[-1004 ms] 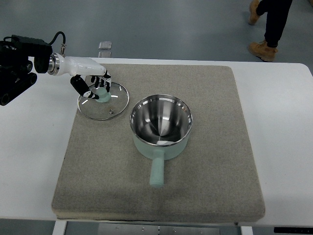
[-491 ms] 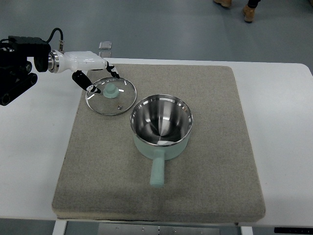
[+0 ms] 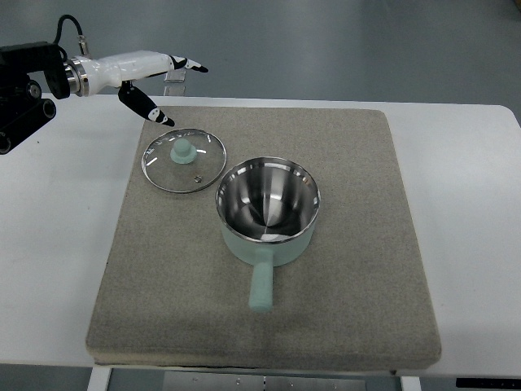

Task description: Place lid left of pot with left hand

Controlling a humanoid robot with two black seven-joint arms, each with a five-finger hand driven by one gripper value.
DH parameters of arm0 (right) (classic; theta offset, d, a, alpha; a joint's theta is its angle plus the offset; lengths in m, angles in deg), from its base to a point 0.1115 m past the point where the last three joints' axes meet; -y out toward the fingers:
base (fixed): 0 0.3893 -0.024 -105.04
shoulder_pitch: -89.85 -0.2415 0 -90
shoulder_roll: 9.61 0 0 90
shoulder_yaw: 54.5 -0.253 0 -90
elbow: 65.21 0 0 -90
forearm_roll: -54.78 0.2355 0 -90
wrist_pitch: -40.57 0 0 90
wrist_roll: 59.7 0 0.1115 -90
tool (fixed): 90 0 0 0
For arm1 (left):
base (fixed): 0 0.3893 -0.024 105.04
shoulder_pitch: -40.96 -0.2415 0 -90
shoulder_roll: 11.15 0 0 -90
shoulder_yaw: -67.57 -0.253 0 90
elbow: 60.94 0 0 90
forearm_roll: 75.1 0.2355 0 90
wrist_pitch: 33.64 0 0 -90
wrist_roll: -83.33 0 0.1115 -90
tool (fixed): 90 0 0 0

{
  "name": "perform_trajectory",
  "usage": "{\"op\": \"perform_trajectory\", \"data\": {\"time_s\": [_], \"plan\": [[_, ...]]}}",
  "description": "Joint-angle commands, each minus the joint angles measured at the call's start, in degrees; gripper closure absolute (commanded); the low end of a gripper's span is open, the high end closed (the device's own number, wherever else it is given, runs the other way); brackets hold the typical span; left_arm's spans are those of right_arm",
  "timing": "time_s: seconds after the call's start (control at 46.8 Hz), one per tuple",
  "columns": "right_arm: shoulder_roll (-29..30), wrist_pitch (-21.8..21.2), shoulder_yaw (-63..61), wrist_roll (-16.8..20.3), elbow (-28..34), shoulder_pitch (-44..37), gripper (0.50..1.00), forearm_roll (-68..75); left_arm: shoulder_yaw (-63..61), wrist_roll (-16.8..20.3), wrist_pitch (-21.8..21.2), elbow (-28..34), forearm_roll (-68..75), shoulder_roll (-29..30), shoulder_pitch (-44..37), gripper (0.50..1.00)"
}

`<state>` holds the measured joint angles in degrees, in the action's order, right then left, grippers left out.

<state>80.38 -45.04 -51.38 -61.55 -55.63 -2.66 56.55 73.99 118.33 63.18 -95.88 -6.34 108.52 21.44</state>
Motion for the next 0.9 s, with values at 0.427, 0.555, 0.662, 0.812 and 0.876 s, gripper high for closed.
{"op": "perform_trajectory", "data": {"time_s": [0.427,0.555,0.662,0.812,0.876], "plan": [[0.0,0.0,0.0,0.0,0.0,0.0,0.579,0.0,1.8,0.0,0.4,14.9,-46.0,-4.1,-3.1,0.508],[0.0,0.0,0.0,0.0,0.0,0.0,0.579,0.0,1.8,0.0,0.6,15.9,-50.0,-5.7,-4.1,0.508],[0.0,0.0,0.0,0.0,0.0,0.0,0.579,0.1,1.9,-4.3,0.1,16.6,-53.6,-7.2,-4.6,0.508],[0.0,0.0,0.0,0.0,0.0,0.0,0.579,0.0,1.9,-9.3,0.0,20.2,-59.4,-10.0,-4.9,0.508],[0.0,0.0,-0.1,0.0,0.0,0.0,0.579,0.1,2.0,-13.5,0.0,21.6,-62.4,-11.4,-5.0,0.508]]}}
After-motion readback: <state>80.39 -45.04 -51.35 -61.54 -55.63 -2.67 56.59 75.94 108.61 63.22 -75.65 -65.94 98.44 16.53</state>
